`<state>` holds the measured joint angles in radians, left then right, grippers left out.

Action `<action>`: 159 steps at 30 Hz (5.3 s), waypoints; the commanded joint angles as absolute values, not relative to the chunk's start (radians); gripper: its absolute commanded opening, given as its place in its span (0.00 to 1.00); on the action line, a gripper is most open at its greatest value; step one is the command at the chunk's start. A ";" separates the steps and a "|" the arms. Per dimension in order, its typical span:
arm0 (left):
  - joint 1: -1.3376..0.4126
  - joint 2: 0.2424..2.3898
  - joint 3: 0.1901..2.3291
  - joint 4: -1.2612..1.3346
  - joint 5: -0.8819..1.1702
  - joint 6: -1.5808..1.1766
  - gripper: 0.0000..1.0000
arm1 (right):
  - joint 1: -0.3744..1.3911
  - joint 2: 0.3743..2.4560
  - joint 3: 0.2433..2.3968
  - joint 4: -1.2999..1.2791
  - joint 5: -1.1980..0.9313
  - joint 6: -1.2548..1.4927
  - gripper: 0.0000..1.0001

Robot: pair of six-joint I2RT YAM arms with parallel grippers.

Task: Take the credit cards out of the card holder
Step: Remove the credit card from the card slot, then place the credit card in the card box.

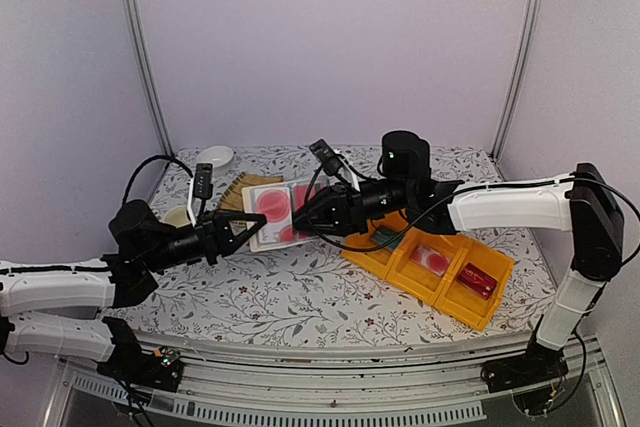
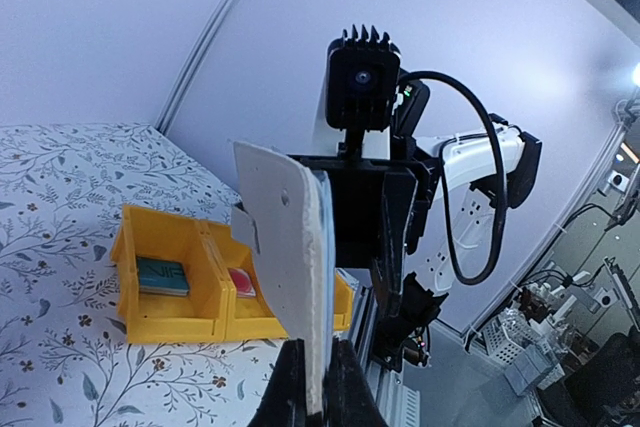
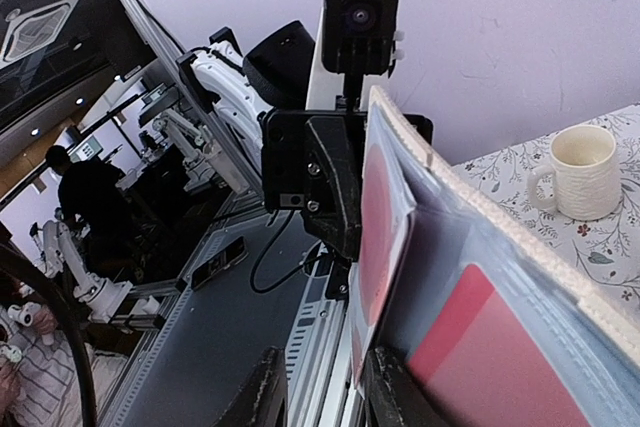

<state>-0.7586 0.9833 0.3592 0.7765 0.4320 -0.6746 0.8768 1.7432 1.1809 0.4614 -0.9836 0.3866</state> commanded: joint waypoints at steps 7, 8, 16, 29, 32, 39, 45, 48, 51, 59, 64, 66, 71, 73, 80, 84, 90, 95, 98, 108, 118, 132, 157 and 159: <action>-0.757 1.037 0.379 0.921 0.513 -0.707 0.00 | 0.907 1.790 1.251 0.530 -1.063 0.409 0.22; -0.757 1.042 0.380 0.920 0.515 -0.710 0.00 | 0.907 1.791 1.254 0.528 -1.057 0.408 0.22; -0.770 1.091 0.393 0.912 0.523 -0.711 0.00 | 0.907 1.800 1.269 0.576 -1.057 0.440 0.38; -0.807 1.181 0.410 0.841 0.521 -0.645 0.00 | 0.887 1.769 1.218 0.783 -1.051 0.520 0.37; -0.816 1.198 0.413 0.845 0.510 -0.647 0.00 | 0.873 1.775 1.202 0.825 -1.039 0.588 0.32; -0.814 1.141 0.383 0.866 0.435 -0.639 0.00 | 0.872 1.767 1.162 0.774 -1.052 0.577 0.28; -0.811 1.123 0.372 0.833 0.412 -0.640 0.00 | 0.871 1.732 1.157 0.590 -0.999 0.462 0.04; -0.810 1.145 0.365 0.844 0.412 -0.655 0.06 | 0.869 1.737 1.163 0.551 -0.988 0.455 0.02; -0.802 1.174 0.333 0.888 0.402 -0.683 0.17 | 0.852 1.758 1.166 0.501 -0.972 0.458 0.02; -0.734 1.213 0.221 0.888 0.338 -0.753 0.29 | 0.838 1.907 1.155 0.470 -0.972 0.508 0.02; -0.729 1.242 0.194 0.902 0.357 -0.731 0.35 | 0.838 2.022 1.202 0.483 -0.985 0.517 0.02; -0.726 1.278 0.204 0.910 0.375 -0.715 0.37 | 0.838 2.055 1.222 0.505 -1.002 0.537 0.02; -0.672 1.431 0.200 1.017 0.460 -0.745 0.14 | 0.835 2.124 1.269 0.501 -1.009 0.550 0.02; -0.644 1.492 0.196 1.074 0.504 -0.770 0.07 | 0.835 2.145 1.269 0.502 -1.007 0.557 0.02; -0.617 1.652 0.272 1.074 0.585 -0.808 0.00 | 0.825 2.188 1.269 0.502 -1.002 0.573 0.14; -0.592 1.667 0.287 0.943 0.523 -0.813 0.00 | 0.793 2.195 1.237 0.500 -0.992 0.581 0.25; -0.585 1.700 0.346 0.783 0.499 -0.767 0.00 | 0.784 2.232 1.266 0.464 -1.020 0.568 0.23; -0.583 1.742 0.386 0.705 0.490 -0.754 0.00 | 0.784 2.239 1.262 0.420 -0.998 0.567 0.28; -0.582 1.742 0.382 0.697 0.485 -0.749 0.00 | 0.782 2.230 1.256 0.393 -0.980 0.556 0.13; -0.580 1.716 0.386 0.622 0.460 -0.702 0.00 | 0.778 2.174 1.306 0.203 -0.899 0.517 0.02; -0.580 1.656 0.408 0.441 0.387 -0.574 0.00 | 0.767 2.031 1.422 -0.242 -0.750 0.260 0.02; -0.582 1.627 0.481 0.321 0.349 -0.472 0.00 | 0.655 1.804 1.687 -1.012 -0.276 -0.313 0.02; -0.584 1.621 0.494 0.289 0.346 -0.449 0.00 | 0.594 1.668 1.323 -1.121 -0.022 -0.598 0.02; -0.586 1.624 0.494 0.290 0.347 -0.449 0.00 | 0.592 1.690 1.326 -1.122 0.017 -0.600 0.02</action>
